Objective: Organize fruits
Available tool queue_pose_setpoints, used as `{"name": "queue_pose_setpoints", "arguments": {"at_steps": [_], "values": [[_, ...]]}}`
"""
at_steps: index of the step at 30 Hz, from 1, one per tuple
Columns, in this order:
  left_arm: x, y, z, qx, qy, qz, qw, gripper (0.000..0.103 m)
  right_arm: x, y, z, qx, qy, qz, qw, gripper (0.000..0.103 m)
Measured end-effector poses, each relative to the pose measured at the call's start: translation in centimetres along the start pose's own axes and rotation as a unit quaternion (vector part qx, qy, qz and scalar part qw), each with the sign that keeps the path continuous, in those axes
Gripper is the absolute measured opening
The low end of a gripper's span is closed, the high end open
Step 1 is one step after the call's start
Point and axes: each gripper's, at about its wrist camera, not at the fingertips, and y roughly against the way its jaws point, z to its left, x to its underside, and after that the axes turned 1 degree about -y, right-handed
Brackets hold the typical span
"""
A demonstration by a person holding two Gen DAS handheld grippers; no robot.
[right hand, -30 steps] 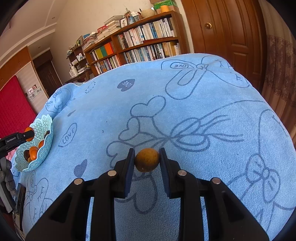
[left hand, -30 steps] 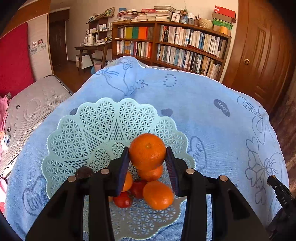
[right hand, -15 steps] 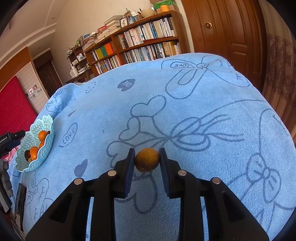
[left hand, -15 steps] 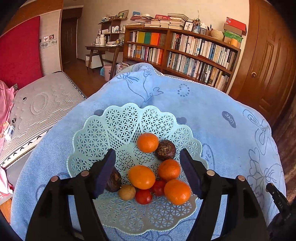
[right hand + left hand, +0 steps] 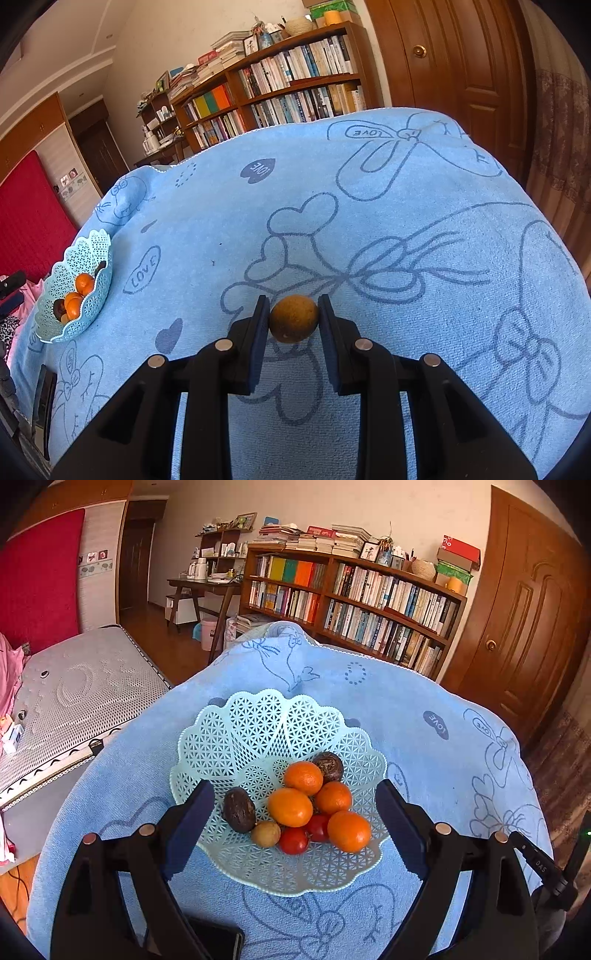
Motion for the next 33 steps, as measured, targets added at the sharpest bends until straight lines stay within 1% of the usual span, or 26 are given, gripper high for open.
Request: {"name": "queue_pose_setpoints", "arguments": {"at_steps": [2,6,9,13,17,20,22,25,28,30,31,32,33], "values": [[-0.1,0.6,0.6,-0.001,0.002,-0.005,1.0,0.094,-0.2,0.1,0.9,-0.011,0.005,0.004,1.0,0.027],[-0.2,1.9,2.2,-0.001,0.017,-0.02,0.9997,0.094,-0.6,0.3,4.3,-0.04,0.027,0.009,0.999,0.027],[0.0,2.6,2.9,0.002,0.019,-0.023,0.9996,0.095,-0.8,0.0,7.7,-0.069,0.05,0.015,0.996,0.027],[0.2,3.5,3.5,0.006,0.006,-0.027,0.9996,0.095,-1.0,-0.5,12.7,-0.106,0.077,0.024,0.991,0.027],[0.4,4.4,4.4,0.006,0.006,-0.037,0.9993,0.097,-1.4,-1.1,17.7,-0.139,0.101,0.033,0.985,0.027],[0.6,4.6,5.2,0.004,0.005,-0.039,0.9992,0.097,-1.6,-1.9,21.3,-0.152,0.123,0.038,0.98,0.027],[0.8,4.7,5.7,0.003,0.004,-0.039,0.9992,0.097,-1.7,-3.0,23.0,-0.156,0.126,0.049,0.978,0.027],[1.2,4.8,6.6,0.006,0.011,-0.037,0.9992,0.098,-1.8,-4.8,24.6,-0.151,0.118,0.067,0.979,0.027],[1.0,5.0,7.3,0.0,0.017,-0.037,0.9992,0.098,-1.9,-5.9,25.1,-0.14,0.108,0.069,0.982,0.028],[0.8,5.3,7.6,-0.003,0.02,-0.042,0.9989,0.1,-1.9,-5.9,25.0,-0.137,0.1,0.067,0.983,0.034],[0.8,5.5,7.7,-0.003,0.02,-0.045,0.9988,0.1,-1.8,-5.7,24.8,-0.136,0.096,0.065,0.984,0.04],[0.8,5.6,7.8,-0.003,0.021,-0.047,0.9987,0.1,-1.8,-5.6,24.6,-0.135,0.093,0.063,0.984,0.043],[0.7,5.7,7.8,-0.005,0.021,-0.048,0.9986,0.1,-1.8,-5.4,24.5,-0.133,0.093,0.062,0.985,0.044]]}}
